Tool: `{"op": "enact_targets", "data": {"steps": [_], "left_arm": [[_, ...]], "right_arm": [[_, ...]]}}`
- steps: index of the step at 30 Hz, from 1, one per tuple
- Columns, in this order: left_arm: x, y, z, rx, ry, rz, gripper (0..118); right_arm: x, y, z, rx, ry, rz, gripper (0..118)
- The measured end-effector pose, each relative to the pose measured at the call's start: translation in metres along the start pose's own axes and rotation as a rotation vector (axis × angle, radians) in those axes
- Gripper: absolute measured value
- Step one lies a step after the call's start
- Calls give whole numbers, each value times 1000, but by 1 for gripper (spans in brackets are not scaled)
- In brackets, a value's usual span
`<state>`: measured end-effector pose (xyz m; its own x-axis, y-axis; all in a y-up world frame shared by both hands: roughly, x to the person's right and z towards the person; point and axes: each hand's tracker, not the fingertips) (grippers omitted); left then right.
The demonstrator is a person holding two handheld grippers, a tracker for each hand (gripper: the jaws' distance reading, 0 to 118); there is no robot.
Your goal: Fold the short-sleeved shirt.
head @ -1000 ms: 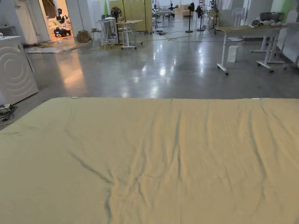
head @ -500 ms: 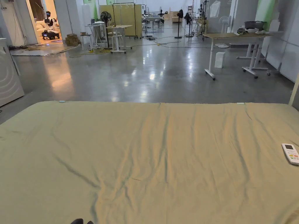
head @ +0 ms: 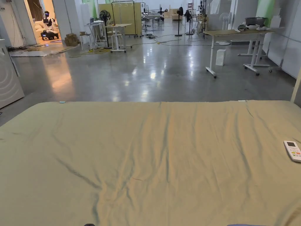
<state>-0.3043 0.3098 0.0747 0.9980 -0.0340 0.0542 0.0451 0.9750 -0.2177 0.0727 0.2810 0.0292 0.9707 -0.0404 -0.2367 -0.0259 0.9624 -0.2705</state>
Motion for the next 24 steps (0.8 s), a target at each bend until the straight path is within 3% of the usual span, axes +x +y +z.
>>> {"op": "enact_targets", "data": {"steps": [7, 11, 16, 17, 19, 20, 21, 24], "left_arm": [[-16, -7, -4, -44, -7, 27, 0], [-21, -9, -2, -88, 78, -14, 0], [-70, -26, -19, -165, 170, 111, 1], [-89, -32, -24, -172, 172, 141, 9], [-120, -44, -37, -209, 154, 229, 62], [-121, -50, -42, -223, 141, 289, 84], [-130, -56, -49, -253, 132, 338, 97], [-157, -78, -68, -255, 75, 496, 97]], "right_arm": [[1, -4, -1, -16, -1, -3, 0], [3, -7, 1, -26, -4, -6, 0], [10, -14, -2, -53, 2, -78, 0], [11, -17, -2, -59, 8, -94, 0], [13, -21, -2, -72, 15, -116, 0], [14, -22, -2, -80, 16, -122, 0], [14, -24, -3, -90, 16, -124, 0], [15, -28, -3, -117, 4, -123, 0]]}}
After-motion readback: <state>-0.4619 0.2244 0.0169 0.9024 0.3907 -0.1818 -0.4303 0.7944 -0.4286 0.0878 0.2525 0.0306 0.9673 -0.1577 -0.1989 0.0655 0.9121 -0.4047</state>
